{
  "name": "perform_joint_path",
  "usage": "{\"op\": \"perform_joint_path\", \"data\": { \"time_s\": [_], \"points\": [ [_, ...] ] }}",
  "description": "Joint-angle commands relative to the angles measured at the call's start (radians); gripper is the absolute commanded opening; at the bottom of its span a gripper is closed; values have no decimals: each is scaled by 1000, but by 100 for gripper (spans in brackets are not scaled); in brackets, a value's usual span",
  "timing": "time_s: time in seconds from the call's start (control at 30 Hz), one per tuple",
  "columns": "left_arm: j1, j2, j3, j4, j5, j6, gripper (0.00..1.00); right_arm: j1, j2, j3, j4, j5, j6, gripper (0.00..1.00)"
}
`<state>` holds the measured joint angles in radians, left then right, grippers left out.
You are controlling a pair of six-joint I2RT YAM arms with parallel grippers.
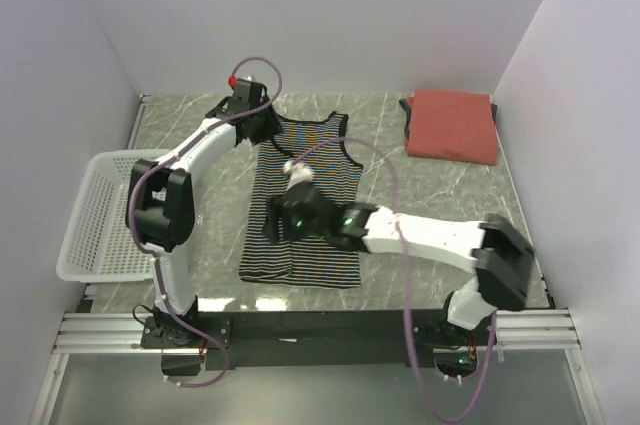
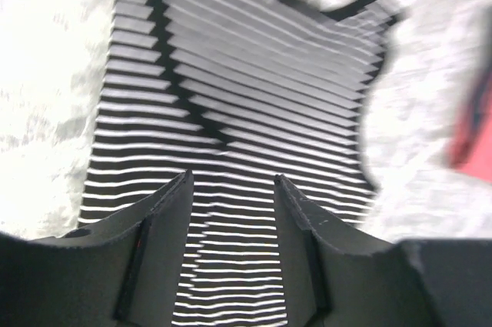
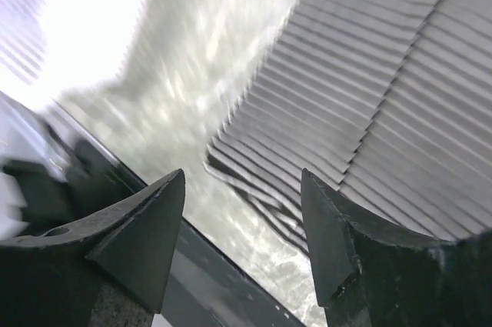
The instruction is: Fold and stack the tank tops
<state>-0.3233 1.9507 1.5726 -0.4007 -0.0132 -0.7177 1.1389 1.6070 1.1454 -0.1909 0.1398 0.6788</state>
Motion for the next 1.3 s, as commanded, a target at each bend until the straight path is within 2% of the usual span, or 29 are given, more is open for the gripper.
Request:
{"op": "perform_joint_path", "data": {
  "time_s": [0.0, 0.07, 0.17, 0.2, 0.27, 0.3, 0.4, 0.53, 0.83, 1.07, 1.27],
  "points": [
    [-5, -104, 61, 23, 19, 20, 53, -89, -152, -30, 2, 14, -22, 69],
    [-19, -140, 49, 26, 22, 23, 53, -149, -203, -65, -16, 4, -35, 70],
    [-65, -202, -17, 65, 29, 15, 54, -307, -288, -113, -38, -22, -67, 72],
    [-81, -216, -57, 85, 22, 11, 54, -405, -317, -122, -39, -40, -76, 72],
    [-132, -260, -103, 105, 16, -6, 54, -496, -335, -139, -44, -106, -99, 72],
    [-147, -272, -150, 115, 16, -17, 53, -595, -340, -142, -41, -129, -107, 72],
    [-206, -305, -221, 152, 16, -46, 53, -733, -303, -133, -36, -213, -136, 72],
    [-260, -297, -240, 152, -34, -52, 53, -842, -210, -96, -24, -302, -159, 71],
    [-281, -236, -220, 152, -18, -43, 52, -939, -56, -45, -10, -339, -173, 70],
    [-281, -226, -203, 148, 5, -16, 52, -944, 33, 2, -41, -264, -183, 69],
    [-301, -220, -239, 134, 18, -22, 50, -955, 132, 68, -47, -272, -176, 64]
  ]
}}
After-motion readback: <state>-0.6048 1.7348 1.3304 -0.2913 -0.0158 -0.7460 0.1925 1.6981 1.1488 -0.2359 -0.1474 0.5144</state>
